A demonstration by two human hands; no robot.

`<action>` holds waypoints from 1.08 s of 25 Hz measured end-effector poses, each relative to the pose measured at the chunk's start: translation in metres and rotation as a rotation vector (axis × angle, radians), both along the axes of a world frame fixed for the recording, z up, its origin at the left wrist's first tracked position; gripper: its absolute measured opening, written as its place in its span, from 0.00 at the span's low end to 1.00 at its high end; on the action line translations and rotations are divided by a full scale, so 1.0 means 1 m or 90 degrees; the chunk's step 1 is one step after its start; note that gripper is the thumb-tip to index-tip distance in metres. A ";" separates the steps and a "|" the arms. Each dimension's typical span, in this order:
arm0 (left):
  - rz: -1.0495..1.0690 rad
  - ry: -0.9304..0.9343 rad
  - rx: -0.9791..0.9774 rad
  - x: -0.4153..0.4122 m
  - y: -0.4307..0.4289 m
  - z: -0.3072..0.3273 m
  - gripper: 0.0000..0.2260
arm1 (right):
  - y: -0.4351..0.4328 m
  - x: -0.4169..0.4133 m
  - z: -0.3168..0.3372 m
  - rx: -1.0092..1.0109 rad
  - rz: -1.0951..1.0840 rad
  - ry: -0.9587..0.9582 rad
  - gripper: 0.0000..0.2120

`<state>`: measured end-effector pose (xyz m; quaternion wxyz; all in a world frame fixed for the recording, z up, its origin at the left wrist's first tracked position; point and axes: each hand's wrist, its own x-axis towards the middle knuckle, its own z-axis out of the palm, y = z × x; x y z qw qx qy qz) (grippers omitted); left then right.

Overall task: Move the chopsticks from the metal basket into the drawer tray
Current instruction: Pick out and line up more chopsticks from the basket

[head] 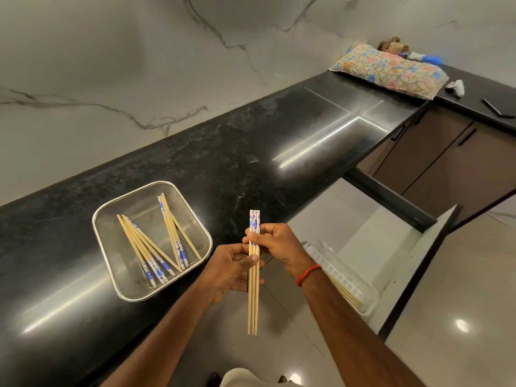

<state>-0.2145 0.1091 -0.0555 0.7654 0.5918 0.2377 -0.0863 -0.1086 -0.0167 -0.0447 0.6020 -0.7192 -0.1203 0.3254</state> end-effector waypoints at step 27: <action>0.051 0.077 0.012 0.038 -0.171 -0.062 0.06 | -0.164 0.026 -0.059 -0.117 -0.025 -0.060 0.09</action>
